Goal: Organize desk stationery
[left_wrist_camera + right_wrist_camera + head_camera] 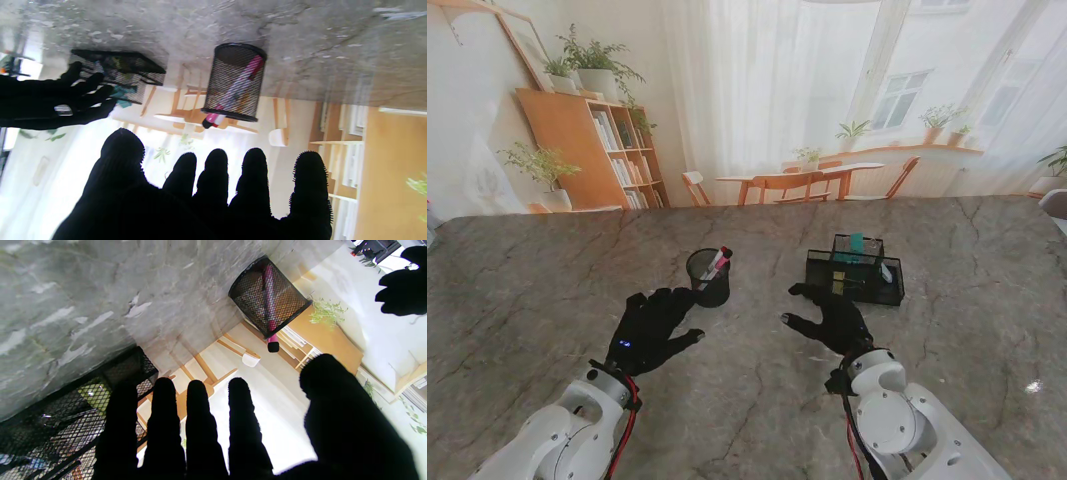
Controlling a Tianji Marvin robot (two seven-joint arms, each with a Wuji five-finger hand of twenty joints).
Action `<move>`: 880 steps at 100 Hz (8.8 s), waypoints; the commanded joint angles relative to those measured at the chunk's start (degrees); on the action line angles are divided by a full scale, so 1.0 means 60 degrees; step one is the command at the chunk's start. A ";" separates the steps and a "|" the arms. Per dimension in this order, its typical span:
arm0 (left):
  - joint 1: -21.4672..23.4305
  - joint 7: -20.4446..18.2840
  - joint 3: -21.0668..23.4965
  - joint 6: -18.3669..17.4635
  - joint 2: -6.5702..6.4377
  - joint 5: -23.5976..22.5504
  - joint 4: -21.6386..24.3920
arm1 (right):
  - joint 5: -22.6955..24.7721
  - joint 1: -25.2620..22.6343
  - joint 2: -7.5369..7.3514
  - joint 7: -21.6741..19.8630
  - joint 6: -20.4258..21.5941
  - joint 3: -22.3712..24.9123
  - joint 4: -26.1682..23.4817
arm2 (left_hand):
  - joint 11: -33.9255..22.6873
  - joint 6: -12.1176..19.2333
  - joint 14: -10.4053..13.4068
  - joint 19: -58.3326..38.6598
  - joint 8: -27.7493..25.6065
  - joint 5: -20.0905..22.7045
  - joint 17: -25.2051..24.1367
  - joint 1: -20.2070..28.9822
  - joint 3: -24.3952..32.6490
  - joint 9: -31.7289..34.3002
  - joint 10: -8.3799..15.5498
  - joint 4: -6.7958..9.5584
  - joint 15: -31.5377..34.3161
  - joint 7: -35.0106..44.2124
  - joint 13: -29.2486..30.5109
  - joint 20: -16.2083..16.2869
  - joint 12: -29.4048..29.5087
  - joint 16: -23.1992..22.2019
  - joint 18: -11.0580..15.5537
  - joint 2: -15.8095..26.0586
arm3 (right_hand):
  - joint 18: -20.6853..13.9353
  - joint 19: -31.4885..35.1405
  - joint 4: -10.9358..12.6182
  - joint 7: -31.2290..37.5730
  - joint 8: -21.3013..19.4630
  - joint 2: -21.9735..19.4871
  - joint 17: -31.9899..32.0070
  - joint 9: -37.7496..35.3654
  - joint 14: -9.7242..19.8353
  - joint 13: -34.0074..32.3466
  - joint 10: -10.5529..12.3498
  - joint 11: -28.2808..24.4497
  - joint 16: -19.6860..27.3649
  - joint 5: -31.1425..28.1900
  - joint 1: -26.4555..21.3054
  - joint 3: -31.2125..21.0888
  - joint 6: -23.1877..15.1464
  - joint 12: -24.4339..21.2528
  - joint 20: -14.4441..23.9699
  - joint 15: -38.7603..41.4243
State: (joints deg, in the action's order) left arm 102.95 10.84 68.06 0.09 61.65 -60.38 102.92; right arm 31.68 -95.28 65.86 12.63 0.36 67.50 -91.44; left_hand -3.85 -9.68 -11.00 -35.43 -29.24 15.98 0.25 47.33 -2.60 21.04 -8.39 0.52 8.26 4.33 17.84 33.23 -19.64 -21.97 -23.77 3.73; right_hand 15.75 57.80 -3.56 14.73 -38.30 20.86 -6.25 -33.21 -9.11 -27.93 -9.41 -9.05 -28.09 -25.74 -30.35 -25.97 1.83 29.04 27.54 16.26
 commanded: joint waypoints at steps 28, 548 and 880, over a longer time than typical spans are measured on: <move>-0.1591 -0.2319 -0.0478 0.0872 -0.0174 -0.0250 -0.0045 | -0.0224 0.0027 0.0055 0.0024 0.0244 0.0086 0.0252 | 0.0278 -0.2027 -0.0699 -0.0020 0.2058 -0.1336 -0.0365 -0.1293 0.0044 -0.2117 -0.0784 -0.0447 -0.0231 -0.0797 -0.1636 -0.0299 0.0233 0.0261 -0.1015 -0.0886 | -0.0158 0.0296 0.0185 0.0070 -0.0218 0.0074 -0.0064 -0.0237 0.0207 0.0215 0.0045 -0.0083 -0.0117 -0.0197 0.0006 -0.0226 -0.0012 0.0190 0.0431 0.0422; -0.1343 -0.6343 0.2774 -0.0292 -0.0655 -0.1188 -0.0782 | -0.0272 0.0371 0.0148 0.0286 -0.0219 -0.0138 0.0630 | -0.1112 0.0198 0.0199 -0.4014 -0.0494 0.2546 0.4741 0.3181 0.0062 0.3234 -0.0151 -0.0538 0.2298 0.0899 0.3811 0.0527 -0.0948 -0.2343 0.0456 -0.1873 | -0.0045 0.0791 0.0255 0.0391 -0.0357 -0.0652 -0.0156 -0.0871 0.0161 -0.0023 -0.0132 -0.0338 -0.0139 -0.0911 -0.0493 0.0413 0.0357 0.0484 0.0381 0.1282; 0.0168 -0.0636 0.0854 -0.0716 -0.0019 0.0235 0.0361 | 0.2708 0.4055 -0.1234 -0.5055 0.1940 0.0917 0.2021 | -0.0369 0.0571 -0.0155 -0.1685 -0.0237 0.1744 0.1282 0.0716 0.0000 0.1684 -0.0007 -0.0647 0.0741 0.0633 0.1654 0.0635 -0.0347 -0.0890 0.0099 -0.0910 | -0.0696 -0.3127 0.0017 -0.2883 0.4286 -0.0380 0.2138 0.4387 -0.0049 0.3283 -0.0144 0.1389 0.1330 0.2804 0.1973 -0.0333 0.0604 -0.1177 -0.1660 -0.2384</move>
State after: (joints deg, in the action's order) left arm 103.64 7.19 73.23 -4.20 61.33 -59.19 105.29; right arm 46.57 -72.60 59.35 -16.70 12.44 72.85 -81.40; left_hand -6.01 -5.43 -12.01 -45.34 -30.12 25.63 8.15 52.18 -2.46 30.81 -8.78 -0.15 12.45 7.80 27.30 35.36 -21.61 -27.14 -23.78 -5.27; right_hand 12.00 40.03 -3.55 -1.31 -13.96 19.68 5.44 -8.72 -9.24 -8.93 -9.70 -2.44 -19.59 -9.08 -20.71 -27.17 4.59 22.71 16.42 2.61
